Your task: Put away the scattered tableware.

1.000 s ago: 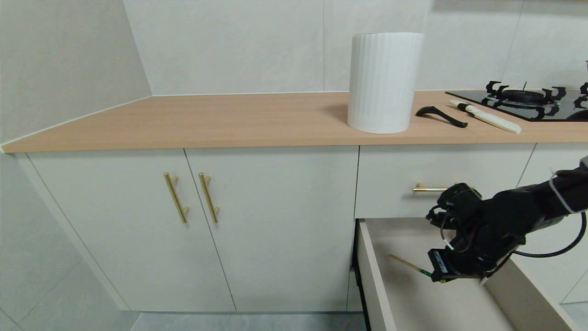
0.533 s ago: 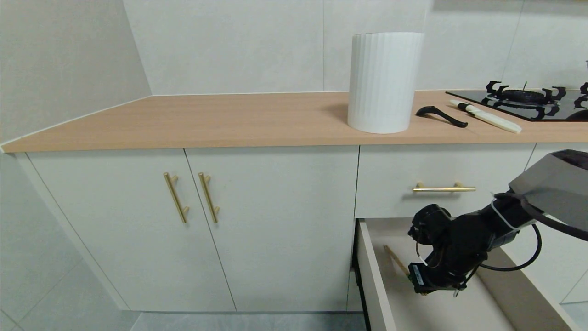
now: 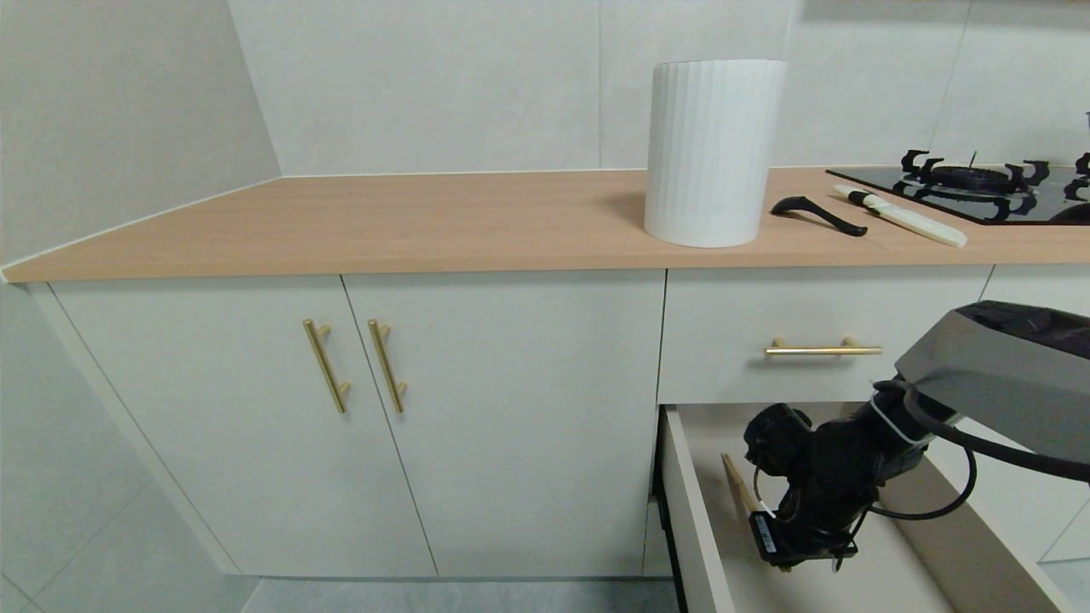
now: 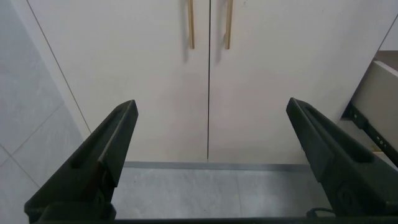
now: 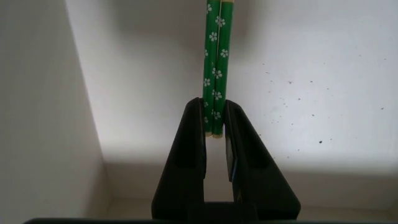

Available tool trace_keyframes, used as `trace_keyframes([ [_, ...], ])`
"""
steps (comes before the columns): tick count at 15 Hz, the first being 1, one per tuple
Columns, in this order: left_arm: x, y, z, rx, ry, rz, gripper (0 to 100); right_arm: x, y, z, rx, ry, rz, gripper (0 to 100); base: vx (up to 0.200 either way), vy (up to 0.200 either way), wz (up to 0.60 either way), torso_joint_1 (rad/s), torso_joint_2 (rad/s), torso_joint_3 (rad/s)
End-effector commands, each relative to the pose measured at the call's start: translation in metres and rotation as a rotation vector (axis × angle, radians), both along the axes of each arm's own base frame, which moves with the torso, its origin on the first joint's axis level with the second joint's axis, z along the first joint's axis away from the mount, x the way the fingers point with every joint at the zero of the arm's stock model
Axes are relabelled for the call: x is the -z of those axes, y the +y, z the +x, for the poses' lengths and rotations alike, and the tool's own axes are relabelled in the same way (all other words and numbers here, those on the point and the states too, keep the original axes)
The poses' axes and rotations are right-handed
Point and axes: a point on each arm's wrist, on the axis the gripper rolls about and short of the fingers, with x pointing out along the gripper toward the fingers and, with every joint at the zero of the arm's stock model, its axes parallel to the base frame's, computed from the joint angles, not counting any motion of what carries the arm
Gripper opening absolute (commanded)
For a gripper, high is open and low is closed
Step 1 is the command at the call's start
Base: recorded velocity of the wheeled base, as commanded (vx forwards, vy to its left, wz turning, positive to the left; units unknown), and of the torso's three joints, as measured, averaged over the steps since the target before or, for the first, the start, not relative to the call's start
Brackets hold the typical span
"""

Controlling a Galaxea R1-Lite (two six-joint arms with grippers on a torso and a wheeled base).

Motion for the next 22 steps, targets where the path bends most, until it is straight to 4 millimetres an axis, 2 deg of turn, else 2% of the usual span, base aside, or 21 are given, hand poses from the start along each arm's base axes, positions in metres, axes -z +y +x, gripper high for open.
trace_keyframes([
  [1, 0.0, 0.0, 0.0, -0.001, 0.0, -0.001, 100, 0.002, 0.001, 0.0, 0.004, 0.004, -0.001, 0, 0.0, 0.0, 0.0, 0.0, 0.0, 0.0],
  [8, 0.0, 0.0, 0.0, -0.001, 0.0, -0.001, 100, 0.003, 0.001, 0.001, 0.017, -0.005, -0.004, 0, 0.0, 0.0, 0.0, 0.0, 0.0, 0.0],
  [9, 0.0, 0.0, 0.0, -0.001, 0.0, -0.001, 100, 0.003, 0.001, 0.001, 0.017, -0.006, -0.004, 100, 0.0, 0.0, 0.0, 0.0, 0.0, 0.0],
  [17, 0.0, 0.0, 0.0, -0.001, 0.0, -0.001, 100, 0.0, 0.002, 0.003, 0.042, -0.024, -0.002, 100, 0.0, 0.0, 0.0, 0.0, 0.0, 0.0],
  [20, 0.0, 0.0, 0.0, -0.001, 0.0, -0.001, 100, -0.03, -0.002, 0.003, 0.09, -0.104, 0.012, 100, 0.0, 0.0, 0.0, 0.0, 0.0, 0.0],
  [22, 0.0, 0.0, 0.0, -0.001, 0.0, -0.001, 100, -0.06, -0.013, -0.005, 0.098, -0.15, 0.028, 100, 0.0, 0.0, 0.0, 0.0, 0.0, 0.0],
])
